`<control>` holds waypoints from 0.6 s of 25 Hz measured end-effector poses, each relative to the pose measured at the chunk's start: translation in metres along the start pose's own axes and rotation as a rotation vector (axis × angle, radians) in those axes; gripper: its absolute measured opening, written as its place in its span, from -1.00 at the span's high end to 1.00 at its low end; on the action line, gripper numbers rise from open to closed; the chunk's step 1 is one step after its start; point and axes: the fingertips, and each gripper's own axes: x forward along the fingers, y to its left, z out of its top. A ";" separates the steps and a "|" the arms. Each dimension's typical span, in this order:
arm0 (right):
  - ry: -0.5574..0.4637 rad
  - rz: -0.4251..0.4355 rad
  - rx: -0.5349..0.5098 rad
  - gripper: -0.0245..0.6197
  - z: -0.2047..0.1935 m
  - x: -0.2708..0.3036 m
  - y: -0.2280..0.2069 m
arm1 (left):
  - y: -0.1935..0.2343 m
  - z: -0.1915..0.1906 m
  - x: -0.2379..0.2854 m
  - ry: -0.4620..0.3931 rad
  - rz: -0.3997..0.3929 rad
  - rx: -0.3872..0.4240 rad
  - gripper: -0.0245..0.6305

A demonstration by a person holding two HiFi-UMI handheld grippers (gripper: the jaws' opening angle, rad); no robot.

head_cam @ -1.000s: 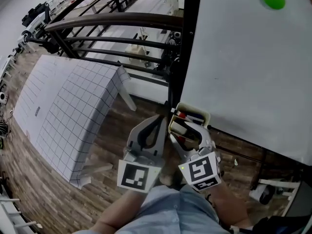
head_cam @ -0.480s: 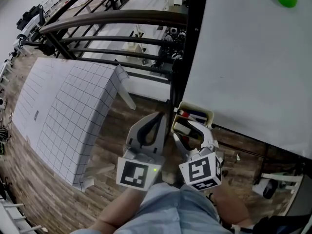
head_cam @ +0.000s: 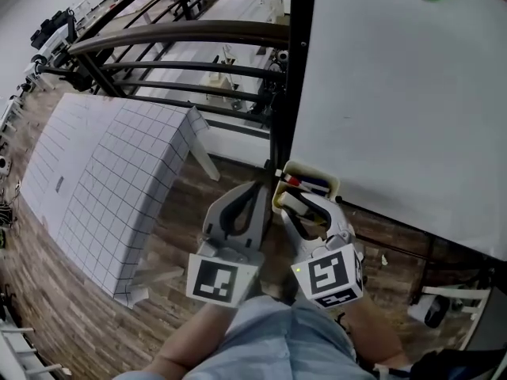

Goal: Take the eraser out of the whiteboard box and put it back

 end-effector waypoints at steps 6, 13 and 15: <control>-0.119 0.003 -0.004 0.52 0.027 -0.037 -0.005 | -0.018 0.006 -0.014 -0.016 0.035 0.016 0.93; -0.208 0.002 0.022 0.52 0.044 -0.072 -0.012 | -0.035 0.015 -0.033 -0.037 0.082 0.032 0.93; -0.235 0.008 0.021 0.52 0.049 -0.081 -0.013 | -0.038 0.018 -0.038 -0.047 0.097 0.031 0.93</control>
